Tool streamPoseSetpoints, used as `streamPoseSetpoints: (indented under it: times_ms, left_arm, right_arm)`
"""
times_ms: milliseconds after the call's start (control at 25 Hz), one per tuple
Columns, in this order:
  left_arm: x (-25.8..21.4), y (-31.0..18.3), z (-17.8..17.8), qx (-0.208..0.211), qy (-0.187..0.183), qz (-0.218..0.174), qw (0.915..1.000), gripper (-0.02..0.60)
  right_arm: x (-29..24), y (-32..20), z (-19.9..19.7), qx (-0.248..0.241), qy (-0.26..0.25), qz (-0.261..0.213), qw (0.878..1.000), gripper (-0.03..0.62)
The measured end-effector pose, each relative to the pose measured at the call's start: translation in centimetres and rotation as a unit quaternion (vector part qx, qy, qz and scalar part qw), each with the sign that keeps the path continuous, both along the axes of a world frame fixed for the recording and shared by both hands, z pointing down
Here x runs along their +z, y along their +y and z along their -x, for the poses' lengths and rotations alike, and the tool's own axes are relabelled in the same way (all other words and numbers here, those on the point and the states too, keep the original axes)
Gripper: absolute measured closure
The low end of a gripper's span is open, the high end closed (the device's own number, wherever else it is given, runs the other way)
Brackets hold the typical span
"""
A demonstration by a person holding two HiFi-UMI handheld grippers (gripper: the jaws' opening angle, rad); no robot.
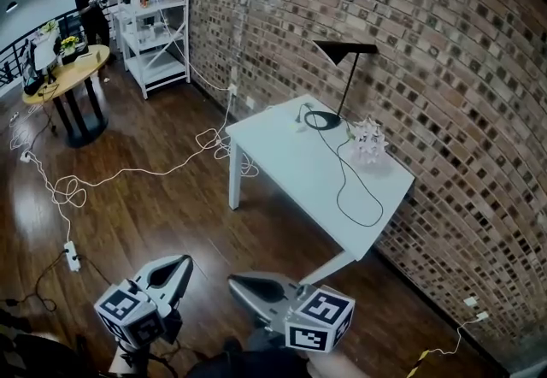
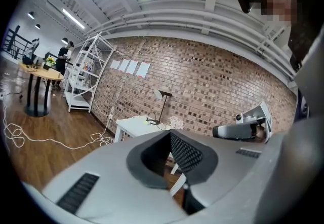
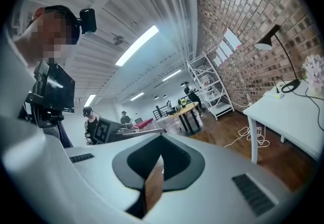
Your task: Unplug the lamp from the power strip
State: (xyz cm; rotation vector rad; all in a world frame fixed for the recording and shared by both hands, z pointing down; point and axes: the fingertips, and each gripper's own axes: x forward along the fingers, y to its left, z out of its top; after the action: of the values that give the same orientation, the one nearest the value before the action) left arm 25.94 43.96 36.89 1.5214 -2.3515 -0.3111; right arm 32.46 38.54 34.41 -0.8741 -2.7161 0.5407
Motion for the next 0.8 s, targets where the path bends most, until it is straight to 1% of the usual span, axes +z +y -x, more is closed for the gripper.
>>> streamPoseSetpoints:
  times_ms: [120,280,440,600,800]
  left_arm:
    - [0.4,-1.0,0.1,0.002,0.005,0.009,0.9999,0.566]
    - [0.8,-3.3,0.4,0.014,0.004,0.026,0.9996,0.566]
    - [0.6,-6.1,1.4,0.024,-0.004,0.041,0.9988,0.566]
    - [0.3,-9.0,2.6,0.034,-0.015,0.056,0.9978,0.566]
    - [-0.2,-13.5,4.5,0.039,-0.018,0.066,0.9969,0.566]
  right_arm:
    - [0.6,-1.1,0.2,0.003,0.006,0.008,1.0,0.606]
    - [1.3,-3.9,0.5,0.023,0.013,0.032,0.999,0.606]
    - [1.8,-6.7,1.4,0.039,0.014,0.057,0.998,0.606]
    - [1.6,-9.7,2.8,0.048,0.006,0.068,0.996,0.606]
    - [1.5,-13.2,4.2,0.042,0.002,0.085,0.995,0.607]
